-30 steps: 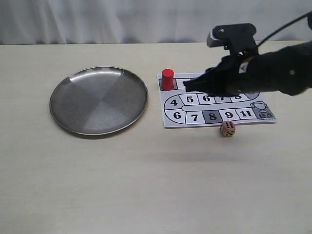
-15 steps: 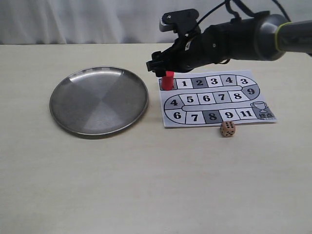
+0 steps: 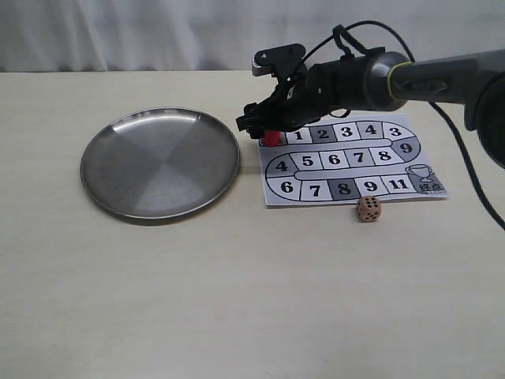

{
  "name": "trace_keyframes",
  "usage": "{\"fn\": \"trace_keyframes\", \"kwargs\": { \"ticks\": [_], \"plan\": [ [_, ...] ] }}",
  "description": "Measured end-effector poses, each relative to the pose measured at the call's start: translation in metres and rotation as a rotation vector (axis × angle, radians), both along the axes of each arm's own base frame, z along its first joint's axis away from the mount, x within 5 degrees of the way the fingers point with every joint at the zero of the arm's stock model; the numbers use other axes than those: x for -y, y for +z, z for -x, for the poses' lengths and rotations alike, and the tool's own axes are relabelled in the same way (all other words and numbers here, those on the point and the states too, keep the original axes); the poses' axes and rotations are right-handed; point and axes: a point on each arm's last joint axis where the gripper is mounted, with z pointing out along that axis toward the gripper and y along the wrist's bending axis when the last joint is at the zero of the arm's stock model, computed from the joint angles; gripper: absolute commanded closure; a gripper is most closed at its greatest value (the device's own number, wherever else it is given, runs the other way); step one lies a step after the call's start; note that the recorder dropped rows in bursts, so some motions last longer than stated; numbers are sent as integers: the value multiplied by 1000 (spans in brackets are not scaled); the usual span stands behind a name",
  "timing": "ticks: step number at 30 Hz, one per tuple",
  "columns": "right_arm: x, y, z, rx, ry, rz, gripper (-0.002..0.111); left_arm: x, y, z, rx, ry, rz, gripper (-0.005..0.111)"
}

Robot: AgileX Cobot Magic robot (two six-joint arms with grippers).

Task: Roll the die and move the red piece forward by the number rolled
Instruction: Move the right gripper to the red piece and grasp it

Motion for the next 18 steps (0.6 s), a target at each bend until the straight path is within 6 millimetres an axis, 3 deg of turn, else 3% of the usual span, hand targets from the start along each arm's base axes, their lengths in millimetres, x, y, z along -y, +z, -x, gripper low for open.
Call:
{"fn": "trace_keyframes", "kwargs": {
  "ticks": [4, 13, 18],
  "plan": [
    [1, -6, 0, -8, 5, 12, 30, 0, 0, 0, 0, 0, 0, 107],
    [1, -5, -1, -4, 6, 13, 82, 0, 0, 0, 0, 0, 0, 107],
    [1, -5, -1, -4, 6, 13, 100, 0, 0, 0, 0, 0, 0, 107]
  ]
}}
